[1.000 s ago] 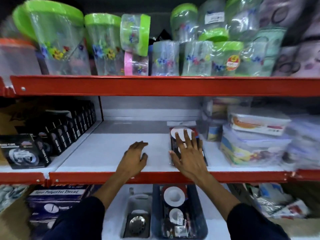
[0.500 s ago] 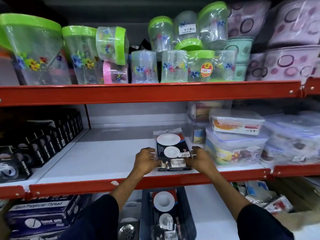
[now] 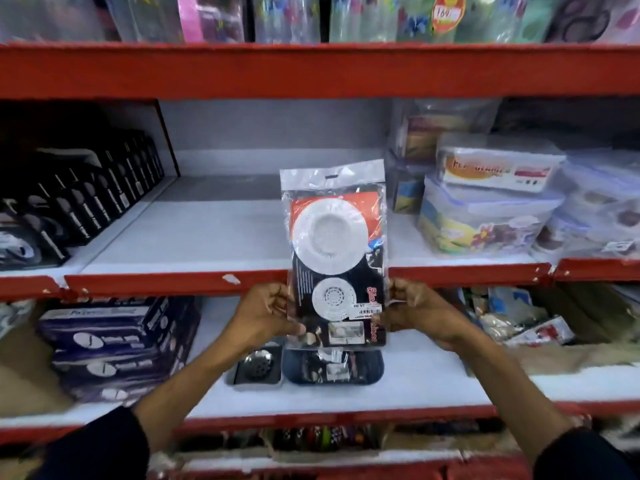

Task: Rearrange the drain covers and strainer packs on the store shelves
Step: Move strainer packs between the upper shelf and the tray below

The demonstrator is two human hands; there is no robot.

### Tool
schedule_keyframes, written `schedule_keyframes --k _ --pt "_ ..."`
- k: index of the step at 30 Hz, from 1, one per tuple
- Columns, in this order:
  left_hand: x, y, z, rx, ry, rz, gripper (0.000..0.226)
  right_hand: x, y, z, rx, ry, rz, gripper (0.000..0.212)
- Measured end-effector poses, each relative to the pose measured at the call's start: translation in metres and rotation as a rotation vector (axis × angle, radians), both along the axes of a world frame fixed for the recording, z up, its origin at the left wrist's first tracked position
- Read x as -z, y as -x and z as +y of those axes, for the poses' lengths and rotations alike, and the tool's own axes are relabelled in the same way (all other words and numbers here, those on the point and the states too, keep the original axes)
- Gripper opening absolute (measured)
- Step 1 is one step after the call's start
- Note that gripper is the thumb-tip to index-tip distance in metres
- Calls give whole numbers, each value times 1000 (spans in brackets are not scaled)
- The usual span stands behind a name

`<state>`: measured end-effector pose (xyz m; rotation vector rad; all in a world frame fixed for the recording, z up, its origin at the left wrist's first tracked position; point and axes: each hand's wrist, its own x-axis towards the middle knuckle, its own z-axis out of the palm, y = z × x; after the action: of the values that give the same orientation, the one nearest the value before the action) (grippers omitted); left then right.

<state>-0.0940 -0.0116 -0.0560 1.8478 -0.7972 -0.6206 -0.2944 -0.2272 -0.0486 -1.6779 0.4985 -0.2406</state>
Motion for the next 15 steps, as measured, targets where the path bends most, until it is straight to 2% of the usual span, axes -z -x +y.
schedule_keyframes --k 6,11,15 --pt "71 20 12 14 -157 -41 32 66 16 19 -70 -74 169 48" --pt "125 37 19 15 -305 3 43 126 31 30 -86 -152 284 50" --pt "160 50 28 35 -437 46 34 164 41 41 -68 -232 414 52"
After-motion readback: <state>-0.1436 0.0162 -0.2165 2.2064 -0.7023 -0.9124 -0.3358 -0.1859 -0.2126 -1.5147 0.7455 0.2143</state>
